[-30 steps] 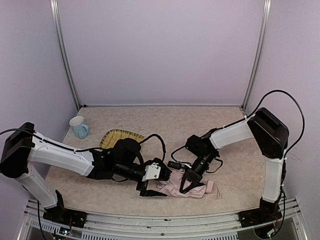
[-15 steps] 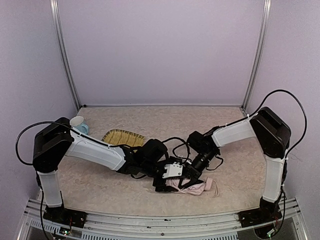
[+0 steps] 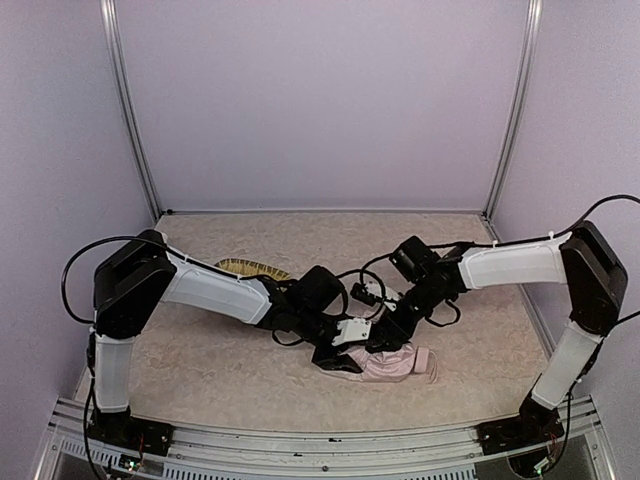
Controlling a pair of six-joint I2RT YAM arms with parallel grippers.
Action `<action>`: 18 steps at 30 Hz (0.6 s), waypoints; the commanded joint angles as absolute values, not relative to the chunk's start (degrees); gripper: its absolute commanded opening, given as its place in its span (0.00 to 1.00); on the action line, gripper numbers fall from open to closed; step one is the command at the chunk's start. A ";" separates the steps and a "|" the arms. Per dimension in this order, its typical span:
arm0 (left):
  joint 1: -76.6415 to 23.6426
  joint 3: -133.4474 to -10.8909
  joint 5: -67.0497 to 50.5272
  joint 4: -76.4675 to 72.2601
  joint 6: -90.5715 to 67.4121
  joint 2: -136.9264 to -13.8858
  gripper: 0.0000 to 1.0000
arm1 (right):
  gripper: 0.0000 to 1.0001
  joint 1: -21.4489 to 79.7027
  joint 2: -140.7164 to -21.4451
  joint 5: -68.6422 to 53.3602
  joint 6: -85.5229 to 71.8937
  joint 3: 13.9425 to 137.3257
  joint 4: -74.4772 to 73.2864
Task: Put away the umbrella
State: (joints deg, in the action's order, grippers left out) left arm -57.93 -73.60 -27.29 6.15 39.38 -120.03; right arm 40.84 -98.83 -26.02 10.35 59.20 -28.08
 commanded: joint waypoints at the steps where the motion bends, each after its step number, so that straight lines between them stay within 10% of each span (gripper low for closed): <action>1: -55.66 -70.90 -28.06 22.05 32.93 -127.71 0.51 | 0.79 42.10 -89.33 -13.73 12.90 56.74 -24.80; 18: -51.96 -73.79 -42.53 26.08 31.02 -130.27 0.38 | 0.81 60.56 -64.87 -0.33 19.61 38.31 -11.29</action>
